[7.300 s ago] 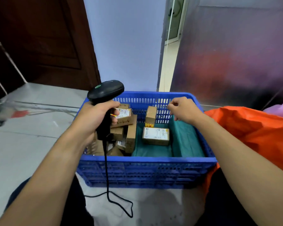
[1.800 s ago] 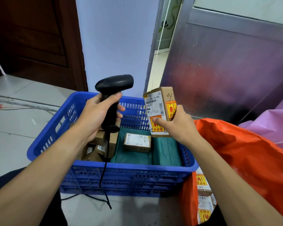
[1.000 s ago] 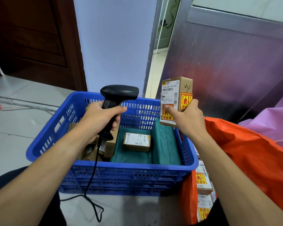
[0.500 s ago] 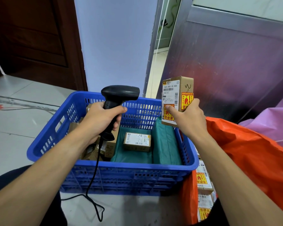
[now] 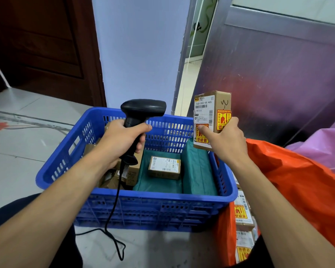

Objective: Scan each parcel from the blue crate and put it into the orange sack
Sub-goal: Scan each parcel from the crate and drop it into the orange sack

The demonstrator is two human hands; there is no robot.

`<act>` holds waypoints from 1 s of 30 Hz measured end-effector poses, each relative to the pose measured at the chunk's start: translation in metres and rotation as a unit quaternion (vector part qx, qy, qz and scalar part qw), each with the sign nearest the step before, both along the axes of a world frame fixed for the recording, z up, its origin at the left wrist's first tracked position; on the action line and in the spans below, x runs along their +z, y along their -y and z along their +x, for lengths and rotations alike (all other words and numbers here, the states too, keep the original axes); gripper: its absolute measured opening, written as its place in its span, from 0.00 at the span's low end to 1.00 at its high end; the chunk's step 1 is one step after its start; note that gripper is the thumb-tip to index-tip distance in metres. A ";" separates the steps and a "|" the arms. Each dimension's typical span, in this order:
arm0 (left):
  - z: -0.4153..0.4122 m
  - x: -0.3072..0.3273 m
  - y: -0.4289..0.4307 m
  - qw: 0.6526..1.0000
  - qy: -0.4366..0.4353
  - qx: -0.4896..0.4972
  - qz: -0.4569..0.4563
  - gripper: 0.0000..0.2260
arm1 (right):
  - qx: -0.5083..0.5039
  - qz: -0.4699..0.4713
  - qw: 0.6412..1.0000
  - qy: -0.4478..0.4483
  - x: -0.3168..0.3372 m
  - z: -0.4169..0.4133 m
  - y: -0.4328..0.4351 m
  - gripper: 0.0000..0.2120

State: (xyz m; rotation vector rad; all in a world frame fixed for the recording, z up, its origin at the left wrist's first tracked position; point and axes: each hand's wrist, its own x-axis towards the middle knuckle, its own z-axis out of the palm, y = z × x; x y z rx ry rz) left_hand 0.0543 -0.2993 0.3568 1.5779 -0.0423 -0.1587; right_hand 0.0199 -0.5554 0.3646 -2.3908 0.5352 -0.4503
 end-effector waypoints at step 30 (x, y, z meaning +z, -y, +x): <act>-0.003 -0.022 0.054 0.999 -0.007 -0.027 -0.034 0.09 | -0.044 -0.051 0.998 -0.017 0.012 -0.062 0.070 0.28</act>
